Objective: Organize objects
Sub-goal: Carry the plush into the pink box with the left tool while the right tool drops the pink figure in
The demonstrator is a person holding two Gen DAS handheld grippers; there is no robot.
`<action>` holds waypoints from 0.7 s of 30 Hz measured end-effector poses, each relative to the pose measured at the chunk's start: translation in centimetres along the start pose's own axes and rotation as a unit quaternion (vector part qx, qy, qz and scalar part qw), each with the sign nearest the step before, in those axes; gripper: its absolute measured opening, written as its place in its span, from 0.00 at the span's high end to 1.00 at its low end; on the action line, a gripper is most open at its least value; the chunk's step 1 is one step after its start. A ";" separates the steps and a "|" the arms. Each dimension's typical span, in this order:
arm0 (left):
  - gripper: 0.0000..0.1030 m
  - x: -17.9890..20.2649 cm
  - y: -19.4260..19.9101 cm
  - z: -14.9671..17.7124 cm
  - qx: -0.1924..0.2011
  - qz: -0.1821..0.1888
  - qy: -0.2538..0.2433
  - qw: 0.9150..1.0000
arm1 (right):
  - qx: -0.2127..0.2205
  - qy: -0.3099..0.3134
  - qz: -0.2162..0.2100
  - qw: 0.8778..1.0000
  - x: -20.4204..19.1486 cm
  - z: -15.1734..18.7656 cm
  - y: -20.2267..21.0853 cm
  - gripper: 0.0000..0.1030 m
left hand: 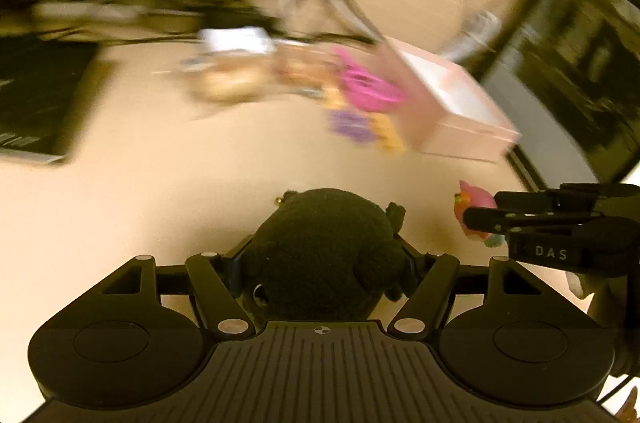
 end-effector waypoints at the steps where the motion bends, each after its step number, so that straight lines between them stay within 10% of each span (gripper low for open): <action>1: 0.28 1.4 -0.8 -0.2 -0.006 0.011 -0.014 1.000 | -0.001 -0.008 0.011 1.000 1.1 0.6 0.4 0.60; 6: 0.28 9.7 -4.0 -2.8 -0.001 0.053 -0.075 0.996 | 0.021 -0.041 0.047 0.998 5.8 2.7 2.7 0.60; 15: 0.27 21.1 -11.9 -12.7 0.055 0.066 -0.047 0.995 | 0.081 -0.096 0.055 0.991 13.3 5.0 2.8 0.60; 21: 0.26 23.2 -22.1 -13.3 0.041 0.005 -0.119 0.992 | 0.089 -0.089 0.034 0.991 16.2 5.5 0.7 0.60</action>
Point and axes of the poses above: each gripper's, at about its wrist camera, not at the fingertips, and y roughly against the way its jaws point, x to its right, z to its underside, the point moved 4 cm from there along -y, roughly the way its jaws point, and after that the axes turned 15 degrees about y, right-handed, at the moved point
